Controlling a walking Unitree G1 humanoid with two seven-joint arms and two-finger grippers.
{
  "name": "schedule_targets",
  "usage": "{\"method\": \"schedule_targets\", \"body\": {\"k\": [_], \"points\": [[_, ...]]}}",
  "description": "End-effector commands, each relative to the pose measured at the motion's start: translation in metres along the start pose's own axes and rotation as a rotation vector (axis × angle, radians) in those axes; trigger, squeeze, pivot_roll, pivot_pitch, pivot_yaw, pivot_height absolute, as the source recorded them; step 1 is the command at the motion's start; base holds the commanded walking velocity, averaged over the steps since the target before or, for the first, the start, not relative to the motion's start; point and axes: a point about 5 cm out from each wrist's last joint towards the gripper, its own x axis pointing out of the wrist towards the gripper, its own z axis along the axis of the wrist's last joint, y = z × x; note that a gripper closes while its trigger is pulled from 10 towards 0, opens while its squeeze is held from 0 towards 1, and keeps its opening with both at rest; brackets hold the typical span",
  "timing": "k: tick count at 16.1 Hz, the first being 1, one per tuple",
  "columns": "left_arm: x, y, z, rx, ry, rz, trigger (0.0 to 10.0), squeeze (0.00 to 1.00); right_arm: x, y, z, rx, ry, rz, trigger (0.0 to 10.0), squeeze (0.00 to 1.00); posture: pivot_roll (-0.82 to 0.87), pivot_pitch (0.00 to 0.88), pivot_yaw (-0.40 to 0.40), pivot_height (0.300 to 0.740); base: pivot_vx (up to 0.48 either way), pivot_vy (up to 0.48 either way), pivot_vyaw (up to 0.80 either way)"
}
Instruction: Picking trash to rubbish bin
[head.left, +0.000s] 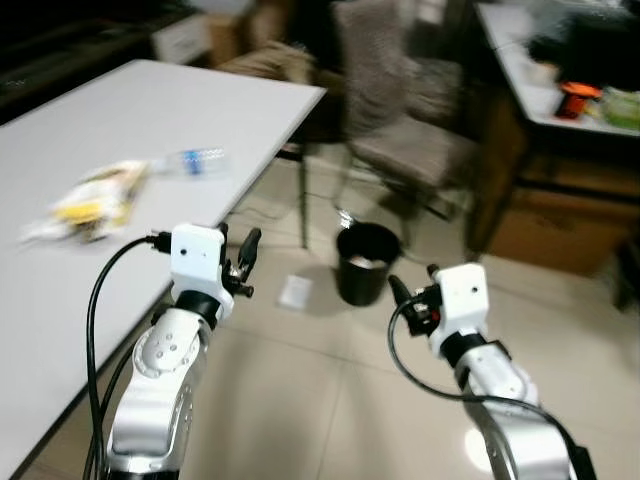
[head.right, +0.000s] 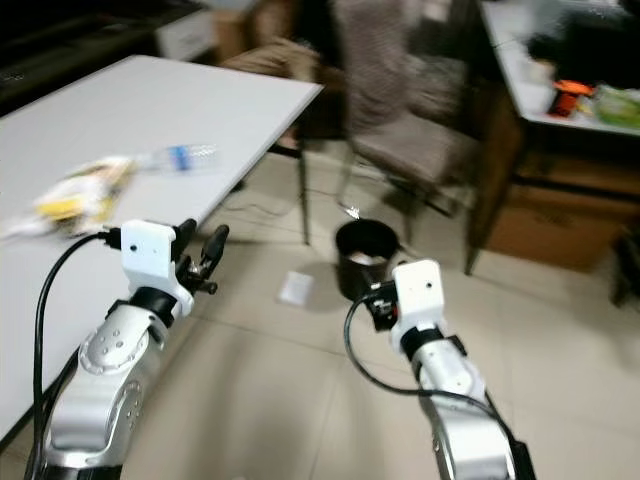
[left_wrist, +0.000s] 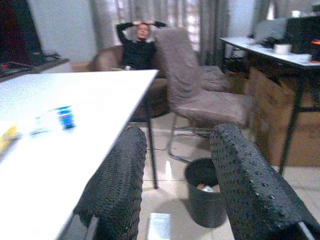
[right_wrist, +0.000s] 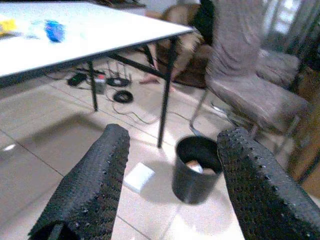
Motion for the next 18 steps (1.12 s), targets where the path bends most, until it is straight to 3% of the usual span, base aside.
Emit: {"method": "schedule_targets", "body": {"k": [1, 9, 18], "points": [[0.003, 0.002, 0.002, 0.019, -0.008, 0.014, 10.0, 0.0, 0.004, 0.005, 0.004, 0.015, -0.027, 0.034, 10.0, 0.0, -0.17, 0.0, 0.0, 0.74, 0.319, 0.0, 0.8], [0.006, 0.014, -0.001, 0.089, 0.012, 0.059, 10.0, 0.0, 0.018, 0.009, 0.011, -0.021, -0.057, 0.092, 10.0, 0.0, -0.15, 0.0, -0.032, 0.74, 0.353, 0.0, 0.77], [0.009, 0.009, -0.005, 0.083, 0.026, 0.022, 10.0, 0.0, 0.011, 0.003, 0.005, 0.01, -0.047, 0.054, 10.0, 0.0, -0.17, 0.0, -0.029, 0.74, 0.365, 0.0, 0.0]]}}
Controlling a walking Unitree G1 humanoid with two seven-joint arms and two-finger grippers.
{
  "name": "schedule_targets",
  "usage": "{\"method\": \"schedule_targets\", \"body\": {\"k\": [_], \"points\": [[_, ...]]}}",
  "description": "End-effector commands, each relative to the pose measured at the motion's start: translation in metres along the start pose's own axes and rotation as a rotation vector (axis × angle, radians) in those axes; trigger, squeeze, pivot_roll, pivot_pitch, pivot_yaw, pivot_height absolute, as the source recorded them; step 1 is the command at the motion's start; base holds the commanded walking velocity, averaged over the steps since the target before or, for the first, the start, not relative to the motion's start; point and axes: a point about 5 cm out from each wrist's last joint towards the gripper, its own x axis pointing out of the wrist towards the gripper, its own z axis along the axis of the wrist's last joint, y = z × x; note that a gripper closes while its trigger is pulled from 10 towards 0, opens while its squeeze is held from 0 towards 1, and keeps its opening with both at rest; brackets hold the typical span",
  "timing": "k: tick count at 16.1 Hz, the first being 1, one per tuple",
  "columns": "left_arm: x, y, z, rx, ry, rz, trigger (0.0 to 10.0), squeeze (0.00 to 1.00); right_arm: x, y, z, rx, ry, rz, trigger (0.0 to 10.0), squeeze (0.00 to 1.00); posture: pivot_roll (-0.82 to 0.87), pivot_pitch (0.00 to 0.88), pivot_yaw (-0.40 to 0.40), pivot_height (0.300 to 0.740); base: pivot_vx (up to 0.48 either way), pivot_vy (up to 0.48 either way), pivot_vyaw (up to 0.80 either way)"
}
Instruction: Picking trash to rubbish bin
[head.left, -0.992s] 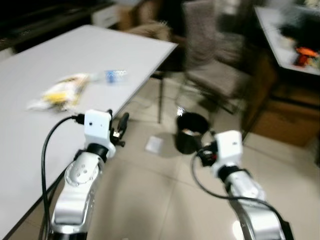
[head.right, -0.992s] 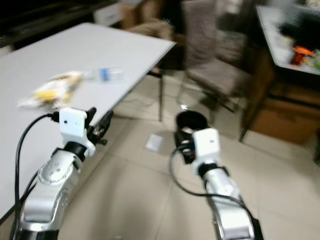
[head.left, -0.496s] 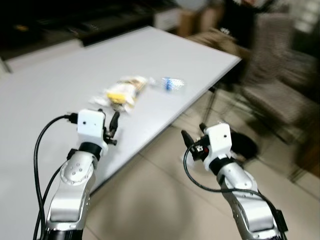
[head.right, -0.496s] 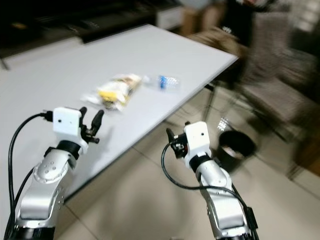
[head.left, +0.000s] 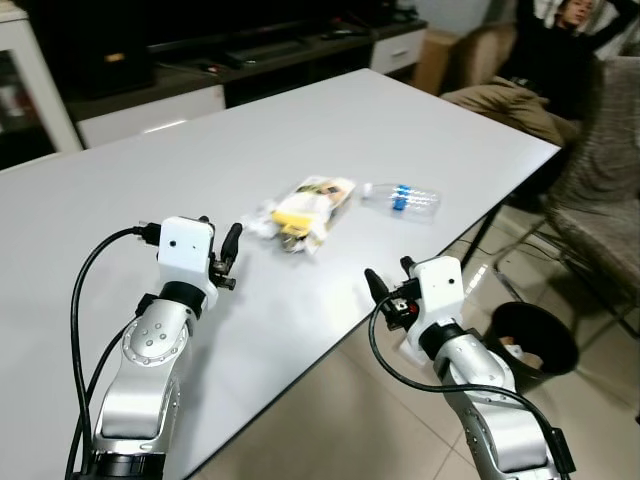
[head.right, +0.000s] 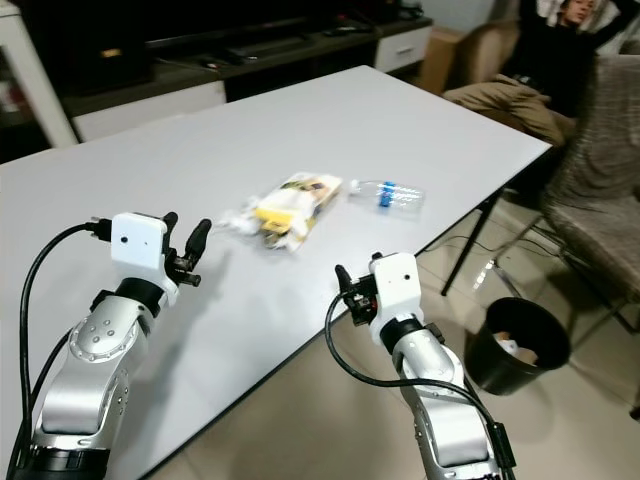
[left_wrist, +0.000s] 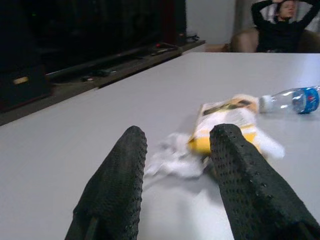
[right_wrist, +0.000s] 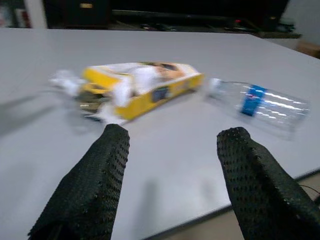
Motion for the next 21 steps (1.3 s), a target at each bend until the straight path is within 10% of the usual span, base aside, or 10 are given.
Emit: {"method": "schedule_targets", "body": {"k": [1, 18, 19, 20, 21], "points": [[0.0031, -0.0075, 0.0026, -0.005, -0.009, -0.029, 10.0, 0.0, -0.0029, -0.0108, 0.0045, -0.012, -0.02, -0.04, 10.0, 0.0, -0.17, 0.0, -0.03, 0.74, 0.368, 0.0, 0.0], [0.0093, -0.0061, -0.0014, -0.088, -0.001, -0.064, 10.0, 0.0, -0.0065, -0.0069, 0.006, 0.022, -0.041, -0.025, 10.0, 0.0, -0.18, 0.0, -0.01, 0.74, 0.338, 0.0, 0.0], [0.0087, -0.0074, -0.001, -0.115, -0.008, -0.082, 10.0, 0.17, -0.0064, -0.0068, 0.0063, 0.022, -0.042, -0.027, 10.0, 0.0, -0.18, 0.0, -0.01, 0.74, 0.0, 0.0, 0.0], [0.0083, -0.0088, 0.0011, -0.158, -0.025, -0.098, 10.0, 1.0, -0.0063, -0.0069, 0.0068, 0.023, -0.045, -0.028, 10.0, 0.0, -0.18, 0.0, -0.01, 0.74, 0.0, 0.0, 0.0], [0.0084, -0.0108, 0.0009, -0.191, -0.017, -0.144, 10.0, 1.0, -0.0064, -0.0074, 0.0063, 0.029, -0.042, -0.033, 10.0, 0.0, -0.18, 0.0, -0.011, 0.74, 0.0, 0.0, 0.0]]}}
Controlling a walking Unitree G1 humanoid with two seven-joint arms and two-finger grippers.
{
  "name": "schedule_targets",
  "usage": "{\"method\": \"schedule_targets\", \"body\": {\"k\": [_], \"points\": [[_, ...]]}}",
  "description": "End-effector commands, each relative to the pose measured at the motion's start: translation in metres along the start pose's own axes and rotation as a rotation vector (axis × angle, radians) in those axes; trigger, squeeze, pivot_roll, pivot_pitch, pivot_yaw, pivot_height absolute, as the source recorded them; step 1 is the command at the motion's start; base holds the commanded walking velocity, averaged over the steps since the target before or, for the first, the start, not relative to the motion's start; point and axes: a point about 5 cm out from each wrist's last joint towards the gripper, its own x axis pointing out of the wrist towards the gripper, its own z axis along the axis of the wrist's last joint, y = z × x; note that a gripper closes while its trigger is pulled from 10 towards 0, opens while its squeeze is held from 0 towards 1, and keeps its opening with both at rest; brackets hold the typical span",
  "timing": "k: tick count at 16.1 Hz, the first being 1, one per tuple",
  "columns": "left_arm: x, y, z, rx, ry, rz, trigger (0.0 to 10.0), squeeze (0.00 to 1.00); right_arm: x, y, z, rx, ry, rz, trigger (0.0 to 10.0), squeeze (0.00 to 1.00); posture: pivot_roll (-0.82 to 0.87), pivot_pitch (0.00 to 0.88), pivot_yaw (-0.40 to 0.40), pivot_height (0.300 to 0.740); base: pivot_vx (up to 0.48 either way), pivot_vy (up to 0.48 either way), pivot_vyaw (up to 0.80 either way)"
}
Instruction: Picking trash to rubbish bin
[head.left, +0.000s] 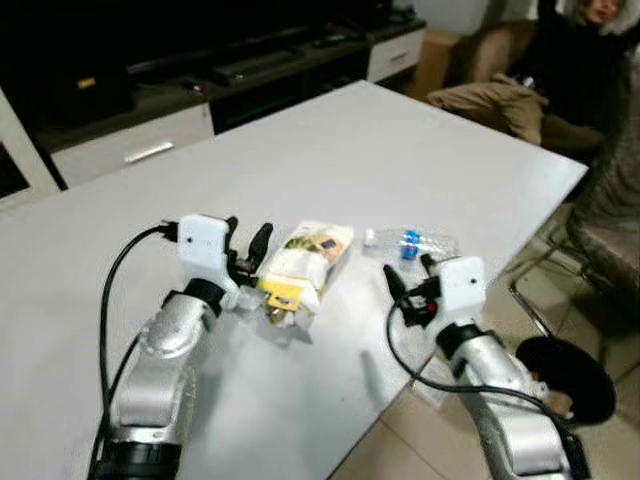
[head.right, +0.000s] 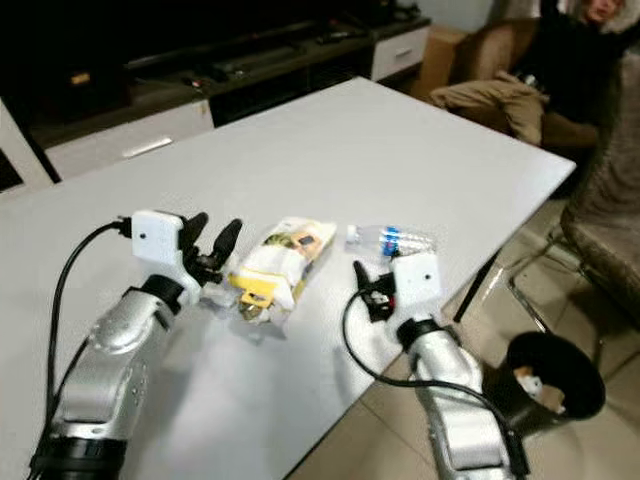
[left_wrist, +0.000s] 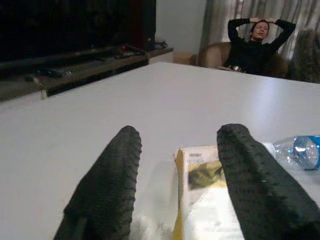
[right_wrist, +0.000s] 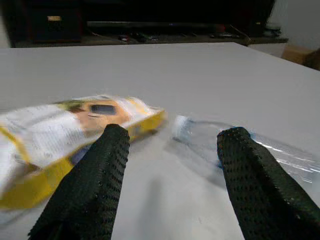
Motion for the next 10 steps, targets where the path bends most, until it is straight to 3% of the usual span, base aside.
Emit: {"method": "schedule_targets", "body": {"k": [1, 4, 6, 10], "points": [[0.0, 0.0, 0.001, -0.021, 0.013, -0.028, 10.0, 1.0, 0.0, 0.0, 0.002, 0.014, -0.007, 0.0, 10.0, 0.0, -0.18, 0.0, -0.013, 0.74, 0.0, 0.0, 0.0], [0.02, 0.0, -0.015, -0.125, 0.095, -0.065, 10.0, 1.0, 0.003, -0.006, -0.003, 0.013, 0.036, -0.038, 10.0, 0.0, -0.18, 0.0, -0.007, 0.74, 0.0, 0.0, 0.0], [0.032, 0.002, -0.024, -0.158, 0.13, -0.089, 10.0, 1.0, 0.01, -0.011, -0.006, 0.073, 0.067, -0.075, 10.0, 0.0, -0.19, 0.0, 0.003, 0.74, 0.0, 0.0, 0.0], [0.055, 0.012, -0.038, -0.231, 0.199, -0.095, 10.0, 1.0, 0.029, 0.001, -0.01, 0.114, 0.101, -0.011, 10.0, 0.0, -0.2, 0.0, 0.01, 0.74, 0.0, 0.0, 0.0]]}}
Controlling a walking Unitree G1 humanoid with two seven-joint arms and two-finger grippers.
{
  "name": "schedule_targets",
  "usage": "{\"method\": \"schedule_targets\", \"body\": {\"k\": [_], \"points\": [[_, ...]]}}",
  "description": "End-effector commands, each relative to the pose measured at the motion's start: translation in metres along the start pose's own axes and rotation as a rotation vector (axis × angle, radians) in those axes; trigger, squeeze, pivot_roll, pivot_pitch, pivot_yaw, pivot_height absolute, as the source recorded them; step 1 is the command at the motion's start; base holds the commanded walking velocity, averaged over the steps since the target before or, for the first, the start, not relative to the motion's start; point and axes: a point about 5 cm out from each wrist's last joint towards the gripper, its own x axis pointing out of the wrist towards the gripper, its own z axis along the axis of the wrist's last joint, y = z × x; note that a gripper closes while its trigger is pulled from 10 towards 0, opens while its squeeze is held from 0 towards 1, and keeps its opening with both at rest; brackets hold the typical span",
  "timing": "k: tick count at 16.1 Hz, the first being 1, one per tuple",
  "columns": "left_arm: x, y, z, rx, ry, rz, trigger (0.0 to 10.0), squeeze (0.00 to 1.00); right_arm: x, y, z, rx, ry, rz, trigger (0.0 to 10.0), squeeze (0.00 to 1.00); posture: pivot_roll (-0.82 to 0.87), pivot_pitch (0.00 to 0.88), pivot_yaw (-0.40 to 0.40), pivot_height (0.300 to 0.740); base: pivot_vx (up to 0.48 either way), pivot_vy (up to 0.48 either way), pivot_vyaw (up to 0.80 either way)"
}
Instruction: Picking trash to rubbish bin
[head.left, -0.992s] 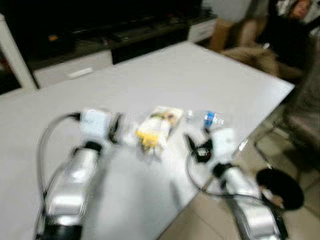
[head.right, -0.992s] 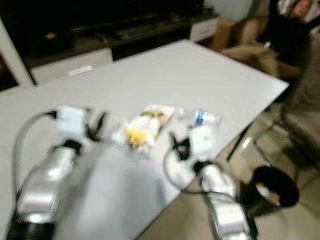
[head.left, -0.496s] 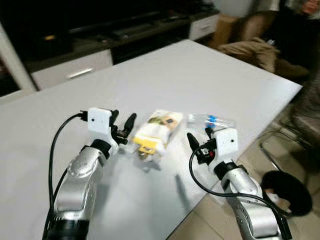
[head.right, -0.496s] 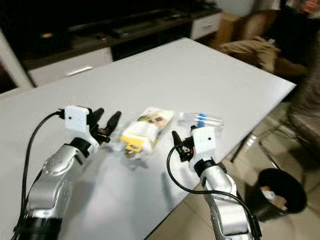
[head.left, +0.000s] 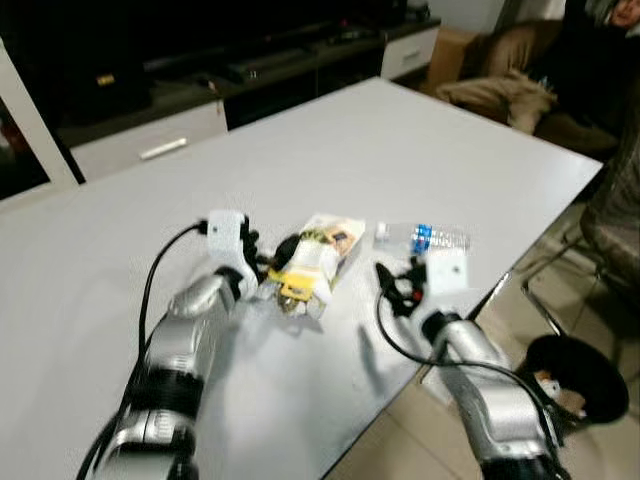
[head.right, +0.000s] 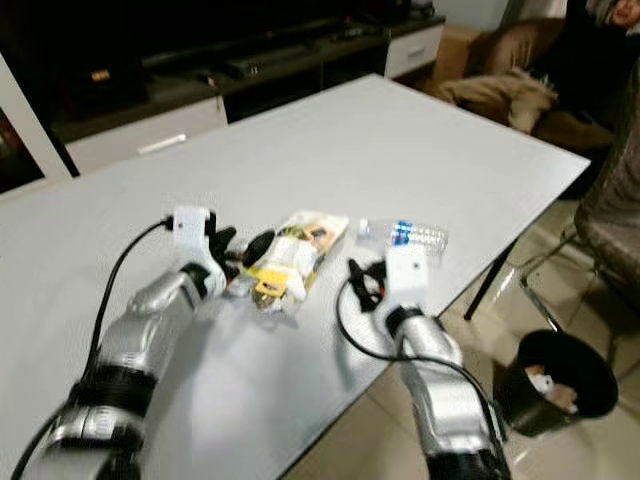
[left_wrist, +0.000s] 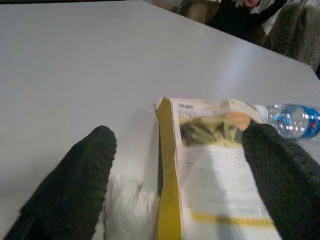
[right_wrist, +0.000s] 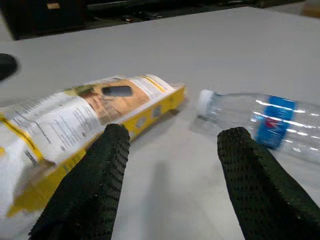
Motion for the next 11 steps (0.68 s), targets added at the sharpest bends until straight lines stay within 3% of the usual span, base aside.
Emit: {"method": "schedule_targets", "body": {"k": [1, 3, 7, 11], "points": [[0.001, 0.008, 0.0, -0.018, 0.006, 0.008, 10.0, 1.0, 0.005, 0.004, 0.0, 0.024, 0.013, 0.028, 10.0, 0.0, -0.2, 0.0, 0.012, 0.74, 0.0, 0.0, 0.0], [0.004, 0.026, -0.006, -0.079, 0.068, 0.048, 10.0, 1.0, 0.018, 0.009, -0.003, 0.052, 0.07, 0.088, 10.0, 0.0, -0.21, 0.0, 0.018, 0.74, 0.0, 0.0, 0.0], [0.002, 0.035, -0.014, -0.124, 0.113, 0.063, 10.0, 1.0, 0.026, 0.01, -0.004, 0.071, 0.101, 0.113, 10.0, 0.0, -0.21, 0.0, 0.019, 0.74, 0.0, 0.0, 0.0], [0.001, 0.029, -0.022, -0.477, 0.102, -0.067, 10.0, 1.0, 0.031, 0.017, -0.008, 0.094, 0.122, 0.147, 10.0, 0.0, -0.21, 0.013, 0.019, 0.74, 0.0, 0.0, 0.0]]}}
